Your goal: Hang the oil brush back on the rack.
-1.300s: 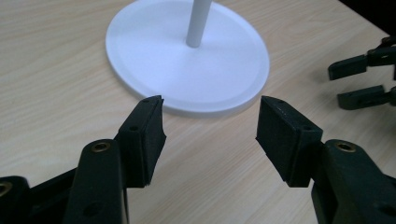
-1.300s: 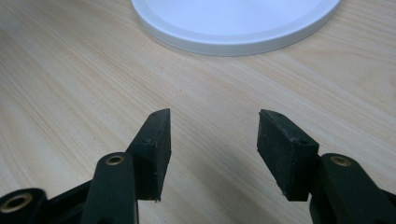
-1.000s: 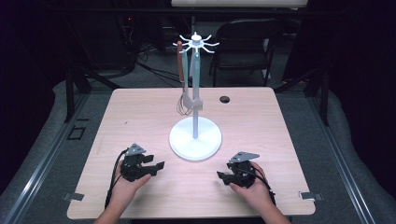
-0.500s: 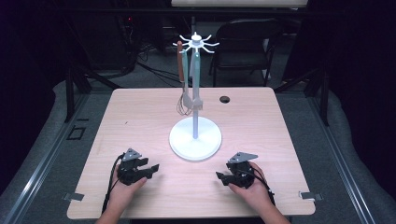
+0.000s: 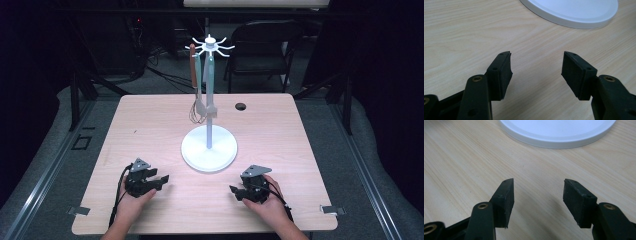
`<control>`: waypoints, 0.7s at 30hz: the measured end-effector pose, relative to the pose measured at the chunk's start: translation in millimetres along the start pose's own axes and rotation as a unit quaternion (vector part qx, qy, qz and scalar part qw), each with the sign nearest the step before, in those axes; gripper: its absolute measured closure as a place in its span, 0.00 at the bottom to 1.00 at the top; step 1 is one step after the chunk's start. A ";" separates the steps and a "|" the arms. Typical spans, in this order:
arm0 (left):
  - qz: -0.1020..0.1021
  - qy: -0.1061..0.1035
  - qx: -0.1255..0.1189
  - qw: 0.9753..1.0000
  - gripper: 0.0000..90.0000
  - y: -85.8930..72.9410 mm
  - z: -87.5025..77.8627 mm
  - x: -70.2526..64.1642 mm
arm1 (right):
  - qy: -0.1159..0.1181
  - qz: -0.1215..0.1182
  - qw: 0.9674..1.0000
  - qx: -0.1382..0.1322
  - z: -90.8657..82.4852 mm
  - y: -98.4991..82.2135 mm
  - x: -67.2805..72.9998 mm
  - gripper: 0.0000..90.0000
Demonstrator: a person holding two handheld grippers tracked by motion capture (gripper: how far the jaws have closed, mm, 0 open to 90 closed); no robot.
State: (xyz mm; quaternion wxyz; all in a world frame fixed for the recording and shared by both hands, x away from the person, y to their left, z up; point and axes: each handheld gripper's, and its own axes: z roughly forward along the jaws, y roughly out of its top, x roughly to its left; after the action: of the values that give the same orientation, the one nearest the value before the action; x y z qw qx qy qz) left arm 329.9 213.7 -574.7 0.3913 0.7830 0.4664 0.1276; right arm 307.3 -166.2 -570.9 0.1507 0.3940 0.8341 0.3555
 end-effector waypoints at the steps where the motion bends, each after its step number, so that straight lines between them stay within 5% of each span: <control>1: -0.002 0.001 0.000 1.000 0.45 -0.2 0.5 -0.1 | 0.003 -0.001 1.000 0.001 0.0 0.1 0.4 0.47; 21: 0.006 0.009 0.014 1.000 0.40 -1.1 5.0 0.8 | 0.002 -0.003 1.000 0.010 3.0 -2.4 -1.6 0.44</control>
State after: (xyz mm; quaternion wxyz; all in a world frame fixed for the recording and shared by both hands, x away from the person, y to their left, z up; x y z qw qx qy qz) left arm 332.5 212.2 -578.9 0.3752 0.7902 0.4667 0.1306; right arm 308.6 -167.1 -574.7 0.1465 0.3922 0.8390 0.3477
